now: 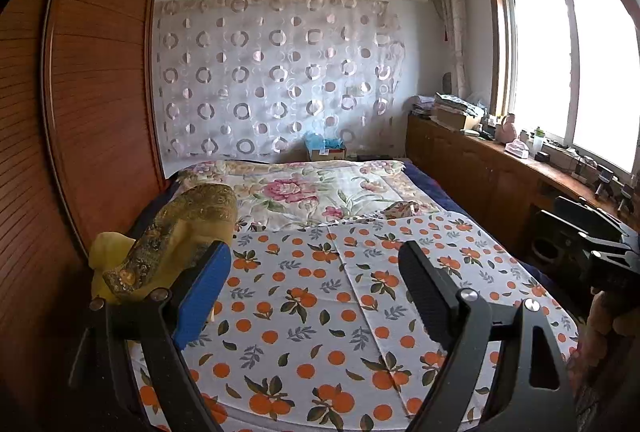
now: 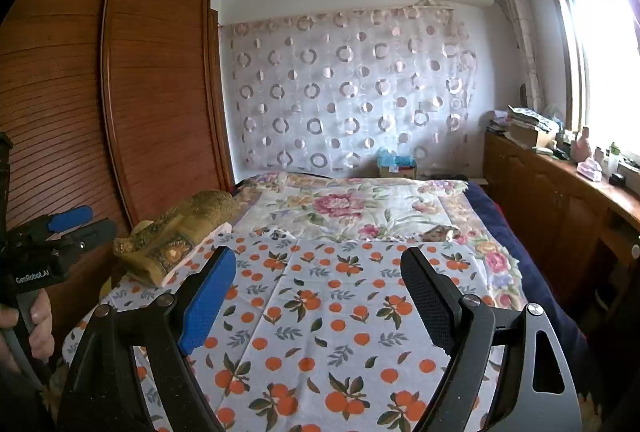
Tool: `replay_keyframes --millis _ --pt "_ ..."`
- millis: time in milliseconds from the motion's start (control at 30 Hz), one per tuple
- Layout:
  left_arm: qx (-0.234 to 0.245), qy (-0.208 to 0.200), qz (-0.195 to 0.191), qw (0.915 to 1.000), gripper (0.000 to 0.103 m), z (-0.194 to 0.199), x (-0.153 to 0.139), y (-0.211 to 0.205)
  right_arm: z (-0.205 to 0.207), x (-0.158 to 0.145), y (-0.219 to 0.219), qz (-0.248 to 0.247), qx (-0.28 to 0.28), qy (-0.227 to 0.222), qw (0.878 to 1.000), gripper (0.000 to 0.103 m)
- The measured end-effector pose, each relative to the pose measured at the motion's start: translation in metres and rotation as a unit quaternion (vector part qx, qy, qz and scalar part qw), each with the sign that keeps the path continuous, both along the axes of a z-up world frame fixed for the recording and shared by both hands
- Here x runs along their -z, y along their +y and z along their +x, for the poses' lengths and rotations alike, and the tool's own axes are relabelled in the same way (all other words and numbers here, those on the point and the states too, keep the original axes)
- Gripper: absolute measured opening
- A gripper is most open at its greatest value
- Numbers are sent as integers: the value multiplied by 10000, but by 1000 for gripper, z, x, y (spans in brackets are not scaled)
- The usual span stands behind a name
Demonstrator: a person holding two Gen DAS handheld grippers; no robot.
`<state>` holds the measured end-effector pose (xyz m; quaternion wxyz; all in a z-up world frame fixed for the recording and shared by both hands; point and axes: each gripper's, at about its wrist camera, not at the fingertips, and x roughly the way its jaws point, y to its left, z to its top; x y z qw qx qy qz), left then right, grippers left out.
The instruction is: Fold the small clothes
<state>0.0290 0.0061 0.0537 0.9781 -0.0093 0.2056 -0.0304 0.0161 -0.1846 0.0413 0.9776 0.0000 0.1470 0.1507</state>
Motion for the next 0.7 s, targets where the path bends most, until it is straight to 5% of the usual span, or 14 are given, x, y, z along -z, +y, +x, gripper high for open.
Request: replay_keyframes --millis 700 --pt "-39 -25 10 10000 86 -1 1 2 0 -14 -12 3 34 1 10000 86"
